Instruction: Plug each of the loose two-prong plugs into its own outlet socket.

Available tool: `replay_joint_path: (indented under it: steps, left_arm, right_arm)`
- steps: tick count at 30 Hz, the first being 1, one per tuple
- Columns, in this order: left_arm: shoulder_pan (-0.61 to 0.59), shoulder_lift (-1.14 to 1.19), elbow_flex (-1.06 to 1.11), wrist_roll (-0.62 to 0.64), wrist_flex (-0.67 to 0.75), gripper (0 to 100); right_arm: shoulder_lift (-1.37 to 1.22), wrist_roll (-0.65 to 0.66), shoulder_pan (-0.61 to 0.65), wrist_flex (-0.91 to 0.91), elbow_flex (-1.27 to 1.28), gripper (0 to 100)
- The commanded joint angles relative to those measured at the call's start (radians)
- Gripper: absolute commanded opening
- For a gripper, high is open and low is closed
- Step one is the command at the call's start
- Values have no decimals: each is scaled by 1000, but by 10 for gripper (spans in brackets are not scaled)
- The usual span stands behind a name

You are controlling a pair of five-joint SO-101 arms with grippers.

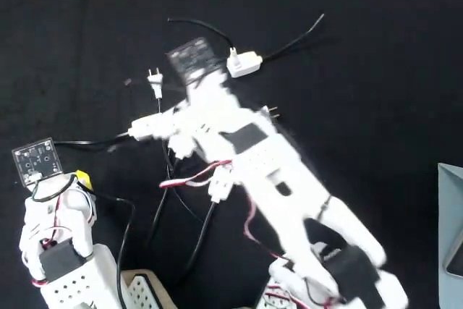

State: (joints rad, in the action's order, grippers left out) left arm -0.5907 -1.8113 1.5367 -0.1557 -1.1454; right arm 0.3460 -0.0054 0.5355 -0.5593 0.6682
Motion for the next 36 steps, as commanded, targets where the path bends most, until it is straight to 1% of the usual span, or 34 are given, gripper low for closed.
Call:
replay_joint_path:
  steps: [1, 6, 8, 12, 15, 17, 21, 27, 28, 32, 36]
  left_arm:
    - [-8, -8, -7, 8, -2, 170]
    - [-8, -8, -7, 8, -2, 170]
    - [-8, -8, -7, 8, -2, 170]
    - [-8, -8, -7, 8, -2, 170]
    - [-8, -8, -5, 8, -2, 170]
    - [-8, -8, 4, 8, 5, 171]
    - [-7, -8, 8, 8, 6, 173]
    - [-7, -8, 8, 6, 6, 173]
    - [-7, -8, 8, 6, 6, 173]
    - [-7, -8, 8, 6, 6, 173]
    - [-7, -8, 8, 6, 6, 173]
  right_arm:
    - [97, 5, -123, 2, -16, 12]
    - [77, 3, -310, 152, 2, 12]
    - [39, 3, -364, 219, 5, 13]
    - [-79, 3, -425, 338, -5, 15]
    - [-186, 3, -465, 354, -68, 18]
    - [-265, 3, -486, 305, -140, 54]
    - [-401, 3, -494, 114, -306, 146]
    - [-415, 18, -482, -169, -521, 160]
    - [-409, 49, -473, -210, -541, 160]
    - [-406, 250, -425, -381, -568, 161]
    - [-447, 390, -407, -480, -564, 175]
